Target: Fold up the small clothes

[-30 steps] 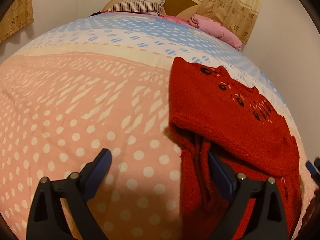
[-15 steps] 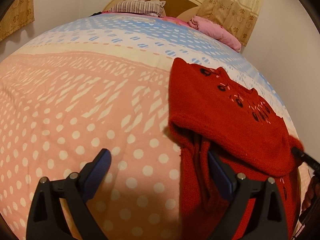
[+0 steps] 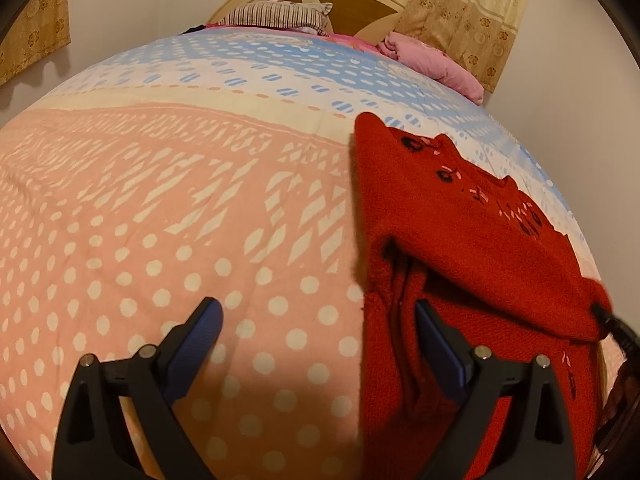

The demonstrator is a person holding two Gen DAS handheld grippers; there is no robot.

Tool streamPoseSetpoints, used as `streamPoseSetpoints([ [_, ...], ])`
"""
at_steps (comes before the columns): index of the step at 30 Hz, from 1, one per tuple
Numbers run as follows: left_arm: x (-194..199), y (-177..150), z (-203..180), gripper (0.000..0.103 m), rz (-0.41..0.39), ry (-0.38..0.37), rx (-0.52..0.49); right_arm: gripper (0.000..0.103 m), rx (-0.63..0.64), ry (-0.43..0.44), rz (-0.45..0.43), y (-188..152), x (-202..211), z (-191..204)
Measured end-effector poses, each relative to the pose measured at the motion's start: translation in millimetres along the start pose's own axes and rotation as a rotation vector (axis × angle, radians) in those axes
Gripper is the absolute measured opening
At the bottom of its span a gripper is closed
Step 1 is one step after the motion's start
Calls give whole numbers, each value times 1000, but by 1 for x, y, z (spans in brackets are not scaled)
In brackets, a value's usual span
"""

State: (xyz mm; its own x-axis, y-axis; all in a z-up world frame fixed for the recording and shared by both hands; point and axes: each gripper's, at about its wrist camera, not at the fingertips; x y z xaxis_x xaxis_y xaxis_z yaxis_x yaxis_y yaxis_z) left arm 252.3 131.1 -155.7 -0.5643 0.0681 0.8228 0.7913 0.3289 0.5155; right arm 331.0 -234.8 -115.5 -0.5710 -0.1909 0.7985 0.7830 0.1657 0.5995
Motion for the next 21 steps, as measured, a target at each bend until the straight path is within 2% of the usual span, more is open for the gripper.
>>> streamPoseSetpoints([
  [2,1,0,1,97,-1,0,1,9,-21,27,26,-8,-10,-9],
  [4,2,-1,2,97,-5,-5,5,9,-33,105,53,-11,-12,-16],
  [6,6,-2,5,97,-25,-15,25,16,-48,119,45,-12,-8,-19],
  [8,16,-5,13,97,-61,-13,70,44,-76,132,43,-11,-3,-22],
  [9,22,-7,19,97,-84,-7,105,49,-89,137,37,-11,1,-23],
  [11,35,-11,30,98,-116,-36,166,51,-101,123,16,-11,12,-21],
  [12,41,-11,31,98,-131,-52,163,51,-99,121,5,-10,16,-19],
  [15,58,-2,19,98,-192,-22,102,51,-78,151,-38,-3,27,-9],
  [16,60,2,14,101,-196,-29,81,51,-68,160,-46,1,28,-4],
  [19,52,18,-4,103,-167,-41,39,52,-45,181,-61,12,26,13],
  [21,34,26,-14,103,-130,-9,8,54,-31,206,-52,16,19,22],
])
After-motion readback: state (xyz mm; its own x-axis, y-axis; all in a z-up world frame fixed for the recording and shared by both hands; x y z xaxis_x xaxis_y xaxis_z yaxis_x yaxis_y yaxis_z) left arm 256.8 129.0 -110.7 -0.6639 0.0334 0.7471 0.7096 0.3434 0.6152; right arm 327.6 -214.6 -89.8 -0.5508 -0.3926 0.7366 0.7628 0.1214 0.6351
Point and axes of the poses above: each gripper's, at about its wrist camera, not at the fingertips, and x roughly against the way its jaws point, z to its left, y to its top, and after that the axes turned 7 degrees about z, right-handed
